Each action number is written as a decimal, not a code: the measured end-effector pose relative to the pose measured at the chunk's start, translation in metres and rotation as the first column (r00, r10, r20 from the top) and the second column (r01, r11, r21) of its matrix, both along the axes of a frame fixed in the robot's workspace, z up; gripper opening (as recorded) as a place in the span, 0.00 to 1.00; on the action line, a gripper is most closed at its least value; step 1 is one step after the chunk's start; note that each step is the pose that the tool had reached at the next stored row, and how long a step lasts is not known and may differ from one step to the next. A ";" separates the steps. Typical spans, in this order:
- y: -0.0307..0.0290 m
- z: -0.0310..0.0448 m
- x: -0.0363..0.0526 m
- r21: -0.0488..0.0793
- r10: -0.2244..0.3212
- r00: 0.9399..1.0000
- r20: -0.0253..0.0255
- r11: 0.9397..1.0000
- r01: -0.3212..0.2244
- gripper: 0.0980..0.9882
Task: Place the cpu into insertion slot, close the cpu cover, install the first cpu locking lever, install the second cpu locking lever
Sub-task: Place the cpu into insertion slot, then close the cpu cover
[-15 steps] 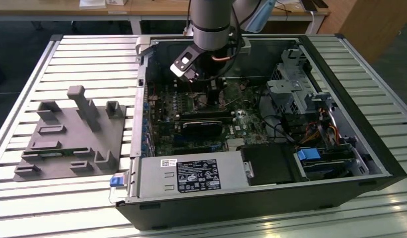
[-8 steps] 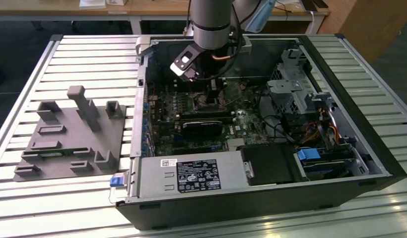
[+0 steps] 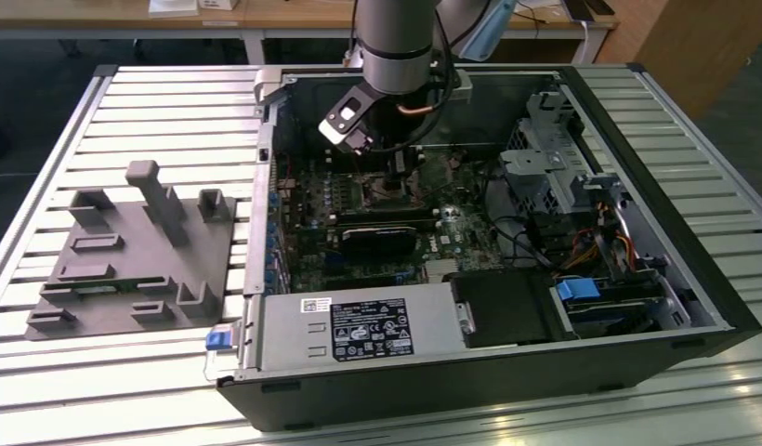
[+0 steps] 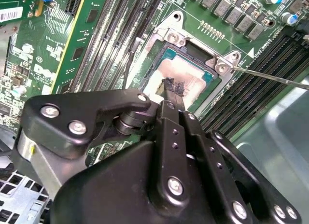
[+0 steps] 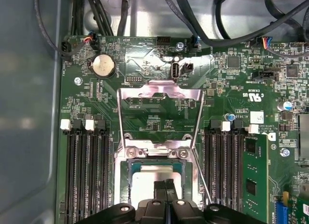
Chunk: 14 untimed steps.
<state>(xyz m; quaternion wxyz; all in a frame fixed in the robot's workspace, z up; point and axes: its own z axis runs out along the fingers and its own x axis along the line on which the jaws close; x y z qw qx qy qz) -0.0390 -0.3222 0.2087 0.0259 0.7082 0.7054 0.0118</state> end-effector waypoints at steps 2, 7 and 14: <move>-0.0001 0.0001 0.0000 0.000 -0.003 1.000 0.000 1.000 0.003 0.01; -0.0002 0.0008 0.0000 0.001 -0.004 1.000 0.000 1.000 0.004 0.01; -0.0003 0.0025 0.0000 0.000 -0.004 1.000 0.000 1.000 0.004 0.01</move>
